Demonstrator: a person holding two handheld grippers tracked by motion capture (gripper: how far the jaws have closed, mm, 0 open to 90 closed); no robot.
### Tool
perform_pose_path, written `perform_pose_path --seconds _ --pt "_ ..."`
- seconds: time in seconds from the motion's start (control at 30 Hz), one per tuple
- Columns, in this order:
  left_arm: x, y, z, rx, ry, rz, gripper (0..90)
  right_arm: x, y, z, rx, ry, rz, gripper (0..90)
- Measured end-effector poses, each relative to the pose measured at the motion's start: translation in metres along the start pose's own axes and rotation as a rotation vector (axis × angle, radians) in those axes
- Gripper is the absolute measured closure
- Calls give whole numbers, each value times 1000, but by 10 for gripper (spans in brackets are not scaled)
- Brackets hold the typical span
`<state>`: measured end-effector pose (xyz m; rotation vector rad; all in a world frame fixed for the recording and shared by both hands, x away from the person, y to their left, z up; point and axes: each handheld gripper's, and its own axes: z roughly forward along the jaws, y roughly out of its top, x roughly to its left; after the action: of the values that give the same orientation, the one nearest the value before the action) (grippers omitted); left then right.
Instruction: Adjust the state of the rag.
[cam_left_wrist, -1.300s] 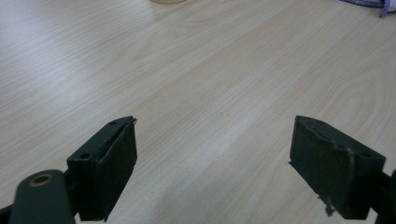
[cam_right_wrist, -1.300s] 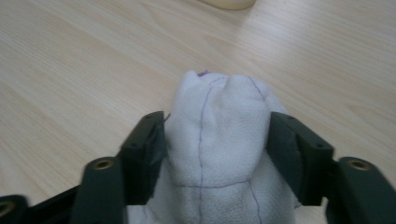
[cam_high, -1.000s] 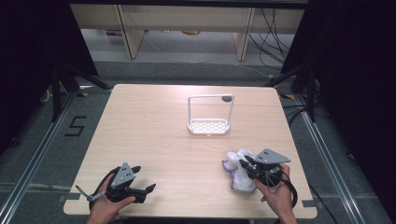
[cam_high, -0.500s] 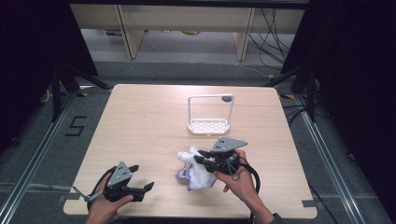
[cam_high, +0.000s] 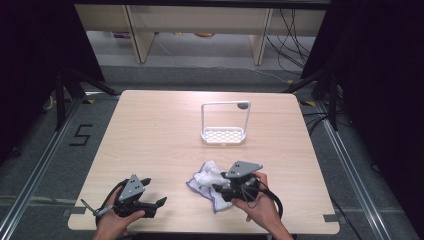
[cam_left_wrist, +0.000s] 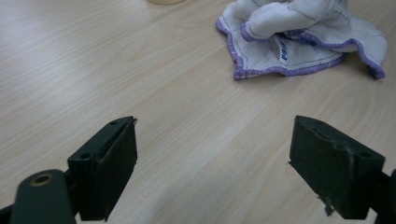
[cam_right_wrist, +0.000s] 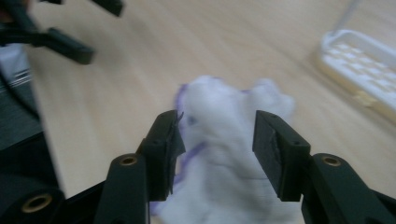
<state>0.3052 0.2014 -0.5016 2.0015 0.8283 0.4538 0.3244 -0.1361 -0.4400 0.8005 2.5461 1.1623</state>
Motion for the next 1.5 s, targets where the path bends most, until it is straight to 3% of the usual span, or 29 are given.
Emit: perform_pose_path --seconds 0.17,0.2,0.37,0.5,0.6,0.7,0.77,0.83,0.87,1.03,1.07,1.23,1.27,1.33,1.43,1.5 --pt "0 0 0 3 4 -3 150 16 -6 11 52 26 -30 551" --pt "0 0 0 6 6 -8 150 20 -10 21 78 21 -40 554" --pt "0 0 1 5 0 -2 150 20 -20 42 137 -1 -68 575" --pt "-1 0 1 7 0 1 150 20 -24 49 161 -23 -100 651" --pt "-2 0 2 8 0 4 150 18 -25 51 192 -36 -164 840" --pt "-2 0 2 14 -1 16 151 17 -23 46 172 -36 -176 872" --pt "-2 2 2 24 -6 32 150 15 -15 26 86 -45 -168 877" --pt "-3 2 4 10 -10 12 151 14 -12 17 65 -42 -160 877" --pt "-4 2 4 11 -14 20 151 12 -6 3 8 -23 -159 877" --pt "-9 8 9 20 -44 44 152 2 0 -15 -66 -10 -97 877" --pt "-12 12 15 11 -53 43 152 -2 0 -19 -98 -9 -53 877" --pt "-16 21 33 12 -80 43 152 -13 -1 -27 -127 8 3 877" --pt "-19 26 44 21 -94 51 155 -14 -1 -29 -134 0 16 877" --pt "-19 28 47 41 -93 70 169 -16 0 -31 -146 -1 2 877" --pt "-26 35 61 52 -94 91 178 -20 0 -36 -160 -5 19 877" --pt "-34 40 71 63 -105 136 208 -23 1 -39 -172 4 33 877"
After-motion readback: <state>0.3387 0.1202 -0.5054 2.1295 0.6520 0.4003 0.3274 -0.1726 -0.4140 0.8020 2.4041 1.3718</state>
